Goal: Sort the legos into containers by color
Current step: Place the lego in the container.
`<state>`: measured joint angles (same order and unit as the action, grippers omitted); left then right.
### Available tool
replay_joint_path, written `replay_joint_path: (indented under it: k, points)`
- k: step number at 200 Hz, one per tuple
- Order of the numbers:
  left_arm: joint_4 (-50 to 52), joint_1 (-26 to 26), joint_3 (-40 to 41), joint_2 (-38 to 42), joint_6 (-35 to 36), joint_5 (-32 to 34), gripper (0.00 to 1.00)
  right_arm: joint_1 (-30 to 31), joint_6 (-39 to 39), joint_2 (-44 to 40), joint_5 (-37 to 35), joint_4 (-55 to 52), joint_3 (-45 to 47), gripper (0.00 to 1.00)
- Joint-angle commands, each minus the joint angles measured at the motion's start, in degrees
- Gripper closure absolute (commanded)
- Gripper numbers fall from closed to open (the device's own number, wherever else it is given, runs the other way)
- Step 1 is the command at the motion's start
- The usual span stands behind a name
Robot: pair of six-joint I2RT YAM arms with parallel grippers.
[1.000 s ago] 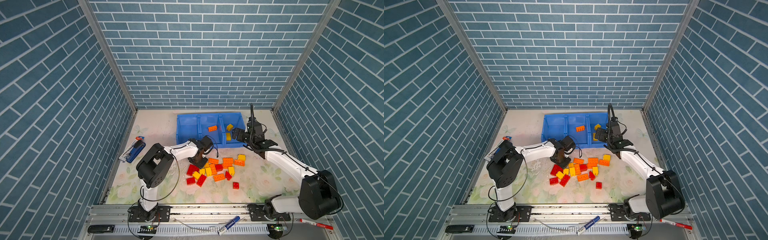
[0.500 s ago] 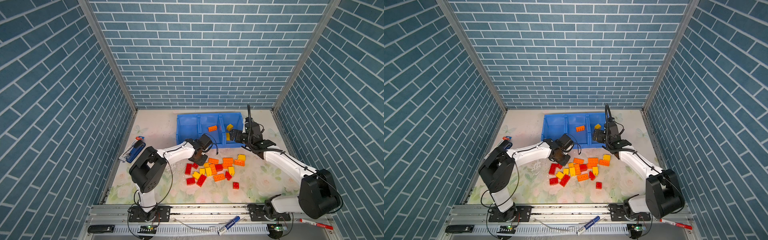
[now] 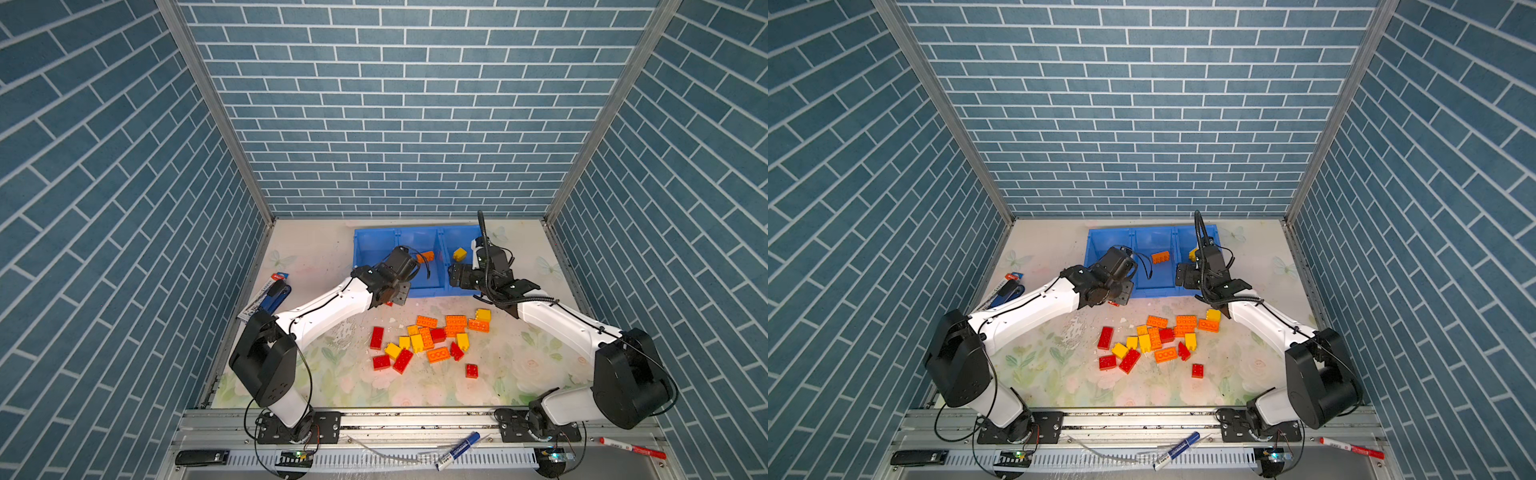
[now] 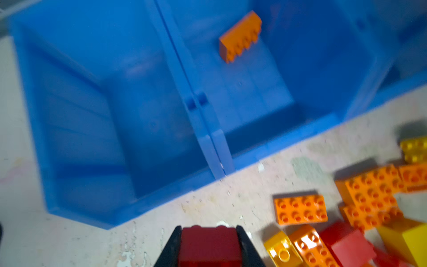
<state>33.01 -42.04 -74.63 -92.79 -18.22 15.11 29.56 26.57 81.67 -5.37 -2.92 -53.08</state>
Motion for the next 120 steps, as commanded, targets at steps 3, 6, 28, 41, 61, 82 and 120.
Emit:
replay_joint_path:
  k: [3,6,28,41,61,82,120]
  points:
    - [-4.50,2.26,-1.15,0.17,-3.90,7.23,0.75,0.40,-0.84,-0.25,-2.69,4.20,-1.44,0.01]
    - [-5.16,2.60,-1.25,-0.12,-4.19,7.03,0.75,0.30,-0.77,-0.42,-3.04,4.81,-1.10,0.01]
    - [-7.72,5.24,-3.63,-3.54,-6.11,4.59,0.75,0.40,-0.38,-1.79,-5.95,6.45,0.73,0.01]
    - [-7.88,6.44,-5.70,-6.27,-6.80,4.06,0.76,0.36,-0.37,-2.68,-7.39,6.25,1.30,0.01]
    - [-8.46,8.32,-8.37,-10.25,-8.37,2.48,0.77,0.30,-0.11,-4.25,-9.90,6.87,2.82,0.01]
    - [-8.52,11.23,-10.83,-14.17,-11.84,-1.32,0.77,0.39,-0.87,-5.75,-10.85,7.06,4.02,0.01]
    - [-8.21,14.84,-15.77,-21.38,-15.07,-7.14,0.76,0.33,-2.18,-7.47,-12.24,4.84,4.60,0.01]
